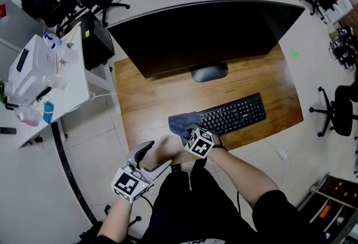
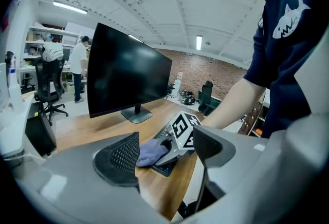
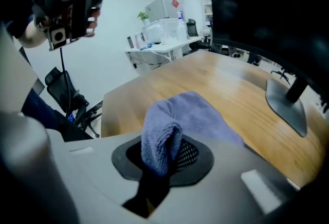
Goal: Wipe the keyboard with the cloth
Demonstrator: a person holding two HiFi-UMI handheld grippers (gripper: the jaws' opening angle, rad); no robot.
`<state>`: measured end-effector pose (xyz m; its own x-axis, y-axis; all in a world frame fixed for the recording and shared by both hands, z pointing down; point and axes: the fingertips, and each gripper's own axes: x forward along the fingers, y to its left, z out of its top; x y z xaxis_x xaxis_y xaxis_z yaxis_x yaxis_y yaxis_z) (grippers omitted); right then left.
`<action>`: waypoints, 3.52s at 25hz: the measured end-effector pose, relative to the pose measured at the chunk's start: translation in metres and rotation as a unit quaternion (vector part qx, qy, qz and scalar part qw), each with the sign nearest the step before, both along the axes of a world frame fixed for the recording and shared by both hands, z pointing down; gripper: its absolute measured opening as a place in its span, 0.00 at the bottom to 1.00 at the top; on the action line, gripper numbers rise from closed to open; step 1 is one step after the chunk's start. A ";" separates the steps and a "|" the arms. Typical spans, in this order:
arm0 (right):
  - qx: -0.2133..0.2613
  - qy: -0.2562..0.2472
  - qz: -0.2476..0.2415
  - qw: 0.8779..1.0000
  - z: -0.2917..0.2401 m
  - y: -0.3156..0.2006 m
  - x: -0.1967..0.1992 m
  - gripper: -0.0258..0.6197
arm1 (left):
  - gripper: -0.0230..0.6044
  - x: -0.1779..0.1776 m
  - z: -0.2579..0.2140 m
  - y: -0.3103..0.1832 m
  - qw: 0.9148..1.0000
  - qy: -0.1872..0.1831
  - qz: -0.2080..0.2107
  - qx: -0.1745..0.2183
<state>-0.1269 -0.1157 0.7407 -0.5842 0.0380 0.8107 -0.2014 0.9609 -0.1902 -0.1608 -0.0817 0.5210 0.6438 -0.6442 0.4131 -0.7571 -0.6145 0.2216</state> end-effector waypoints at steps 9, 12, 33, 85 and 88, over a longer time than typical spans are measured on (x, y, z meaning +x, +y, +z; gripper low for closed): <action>0.004 0.022 -0.087 0.996 0.003 0.050 0.032 0.13 | 0.55 0.012 -0.004 -0.009 1.000 0.004 0.018 -0.002; 0.016 0.043 -0.098 0.994 0.008 0.055 0.062 0.13 | 0.55 0.021 -0.003 -0.012 1.000 0.001 0.028 -0.003; 0.010 0.142 0.159 0.977 0.026 -0.050 0.318 0.13 | 0.55 0.093 0.002 -0.033 0.997 -0.005 0.081 -0.002; -0.023 0.052 0.145 0.988 0.002 -0.087 0.086 0.13 | 0.55 0.016 0.000 -0.008 1.000 -0.009 0.014 -0.005; -0.022 0.053 0.099 0.993 -0.001 -0.061 0.056 0.13 | 0.55 0.011 0.001 -0.006 1.000 -0.008 0.018 -0.002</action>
